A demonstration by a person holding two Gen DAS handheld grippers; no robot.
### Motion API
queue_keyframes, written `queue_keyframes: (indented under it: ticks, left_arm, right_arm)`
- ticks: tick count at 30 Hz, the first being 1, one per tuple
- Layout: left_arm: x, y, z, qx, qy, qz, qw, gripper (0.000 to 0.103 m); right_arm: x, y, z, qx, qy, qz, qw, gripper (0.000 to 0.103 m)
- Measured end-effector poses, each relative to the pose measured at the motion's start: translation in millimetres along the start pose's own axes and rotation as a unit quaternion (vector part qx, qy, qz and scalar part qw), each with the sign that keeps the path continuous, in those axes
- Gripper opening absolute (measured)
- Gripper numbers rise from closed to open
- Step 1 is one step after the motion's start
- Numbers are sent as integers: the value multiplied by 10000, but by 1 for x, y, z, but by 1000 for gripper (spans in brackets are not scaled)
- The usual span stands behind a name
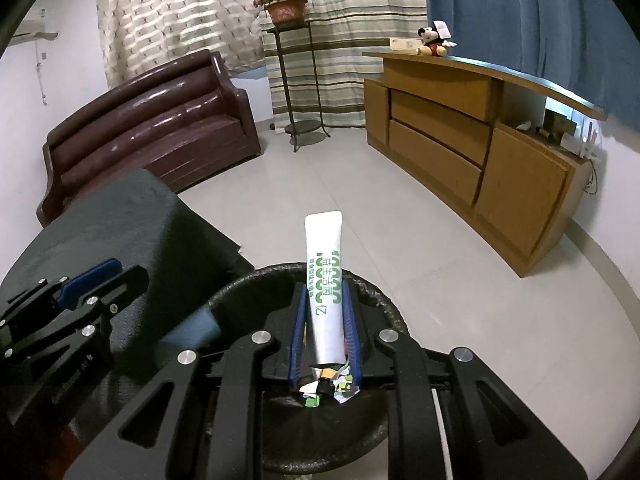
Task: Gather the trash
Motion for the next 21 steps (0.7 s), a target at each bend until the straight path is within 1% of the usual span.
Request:
queue_keyframes:
  ticks: [1,3,5,9,11,13,16,21]
  left_arm:
    - [0,1,0,-1,0,17,10000,41]
    - [1,1,-1,2,10,28,10000,44]
    - [1,1,-1,9,21,41,10000,50]
    - [2,1,-1,8,28,37,10000,55]
    - [1,0,0,5,27,38,10000,57]
    - [1,1,-1,-1,22,36,10000,61]
    - [1,1,-2,-16,14,30,10000,62]
    - [-5,3,-3,-61,-24,39,10000,63]
  right_arm:
    - [0,-1,0,14,10,-7,10000,22]
    - [1,-2,0,40,25,-12,10000,28]
    - [1,-1,1,51,26,-14,10000,30]
    - [0,-2,2,53,18,-19,10000,31]
    - [-1,-2,2,52,2,-32,10000,34]
    - [-2,-3,3,51,-26,-52,10000,39]
    - [-5,-4,6,52,-72,-86,9999,44]
    - [-9,-4,7,57,-120,-134,9998,46]
Point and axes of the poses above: each gripper's, at about its wrist camera, not at the fingertips, and x roughly the way its jaws point, y to its left, z to its top, the point moved 6 cm from there along x, roughly the way its jaws point, and after that the axes turned 7 degrees about -y, right-handed, at the moved point
